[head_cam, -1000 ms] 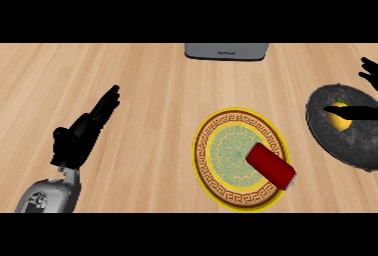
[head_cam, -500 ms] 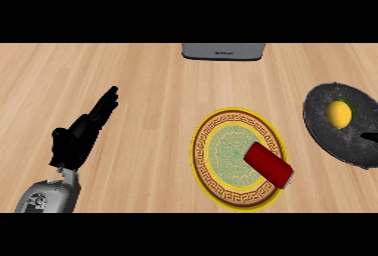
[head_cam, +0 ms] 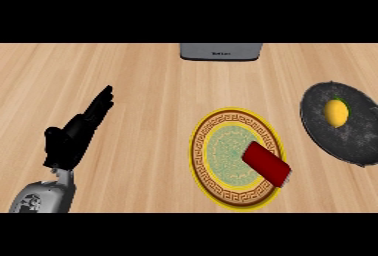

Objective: Pick the lemon from the plate and place it in the pan

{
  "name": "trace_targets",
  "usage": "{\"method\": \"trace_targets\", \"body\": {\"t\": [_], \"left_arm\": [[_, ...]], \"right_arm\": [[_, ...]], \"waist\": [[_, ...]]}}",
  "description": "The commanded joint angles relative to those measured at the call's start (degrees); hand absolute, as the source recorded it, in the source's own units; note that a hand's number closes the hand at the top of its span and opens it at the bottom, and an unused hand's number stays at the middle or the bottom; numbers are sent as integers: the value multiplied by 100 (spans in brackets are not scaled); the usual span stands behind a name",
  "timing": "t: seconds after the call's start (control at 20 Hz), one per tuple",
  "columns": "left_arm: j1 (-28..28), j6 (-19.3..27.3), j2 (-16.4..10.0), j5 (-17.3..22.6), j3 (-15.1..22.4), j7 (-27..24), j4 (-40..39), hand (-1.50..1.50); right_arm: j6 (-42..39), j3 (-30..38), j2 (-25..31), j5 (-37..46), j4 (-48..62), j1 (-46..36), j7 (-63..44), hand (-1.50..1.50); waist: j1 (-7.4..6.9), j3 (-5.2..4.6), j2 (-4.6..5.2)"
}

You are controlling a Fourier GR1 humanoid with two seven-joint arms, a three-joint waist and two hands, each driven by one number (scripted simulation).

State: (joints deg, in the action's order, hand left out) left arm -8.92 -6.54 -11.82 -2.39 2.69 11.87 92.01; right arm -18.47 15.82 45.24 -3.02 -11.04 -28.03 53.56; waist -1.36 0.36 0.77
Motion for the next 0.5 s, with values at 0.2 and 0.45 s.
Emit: {"method": "trace_targets", "body": {"t": [0.2,0.45], "left_arm": [[-69,-109,-92,108,-216,-95,-198,0],[152,-55,-8,30,-17,182,340,0]], "right_arm": [[-1077,60,69,-93,-203,749,1158,-150],[-962,53,-30,-103,-409,1160,1373,-150]], "waist": [[107,-6,-28],[49,2,-60]]}}
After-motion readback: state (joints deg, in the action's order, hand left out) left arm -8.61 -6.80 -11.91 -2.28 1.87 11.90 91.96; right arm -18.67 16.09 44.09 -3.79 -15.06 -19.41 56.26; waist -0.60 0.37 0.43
